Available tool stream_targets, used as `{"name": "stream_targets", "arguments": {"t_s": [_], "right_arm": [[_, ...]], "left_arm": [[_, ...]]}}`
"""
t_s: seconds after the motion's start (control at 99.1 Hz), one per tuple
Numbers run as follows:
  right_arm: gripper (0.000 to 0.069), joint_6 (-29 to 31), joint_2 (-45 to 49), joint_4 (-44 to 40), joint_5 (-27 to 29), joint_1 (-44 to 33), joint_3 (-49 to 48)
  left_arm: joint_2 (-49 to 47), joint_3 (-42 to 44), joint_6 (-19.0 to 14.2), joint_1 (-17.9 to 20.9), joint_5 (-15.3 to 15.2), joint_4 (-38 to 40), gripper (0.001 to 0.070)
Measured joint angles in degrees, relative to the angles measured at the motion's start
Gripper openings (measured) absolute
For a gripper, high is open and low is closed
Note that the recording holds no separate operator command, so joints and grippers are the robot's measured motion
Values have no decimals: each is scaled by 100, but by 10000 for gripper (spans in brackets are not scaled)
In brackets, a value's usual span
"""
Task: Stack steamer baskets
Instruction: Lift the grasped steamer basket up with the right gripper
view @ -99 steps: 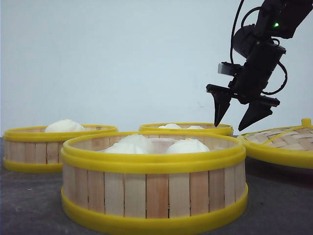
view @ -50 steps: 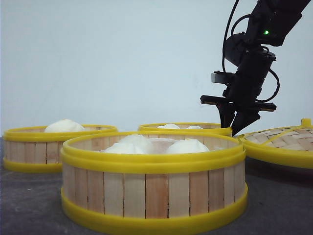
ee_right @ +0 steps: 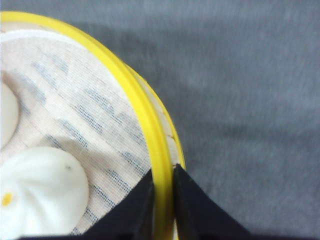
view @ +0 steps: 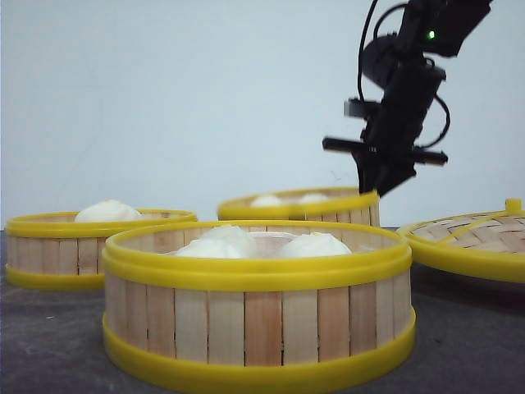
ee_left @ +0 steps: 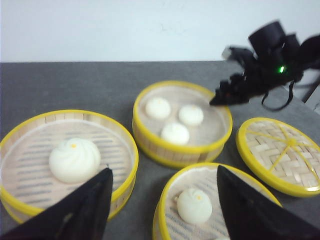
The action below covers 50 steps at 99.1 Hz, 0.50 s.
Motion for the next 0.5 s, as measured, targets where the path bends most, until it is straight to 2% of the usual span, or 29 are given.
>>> {"name": "stream_targets", "arguments": {"t_s": [0.131, 0.323, 0.504], "right_arm": [[34, -50, -304, -654, -168, -35, 664], [34, -457, -1088, -1646, -409, -24, 1757], [34, -817, -2061, -2312, -581, 105, 2035]], "left_arm": [[-160, 0, 0, 0, 0, -129, 397], [-444, 2, 0, 0, 0, -337, 397], [-664, 2, 0, 0, 0, -444, 397]]}}
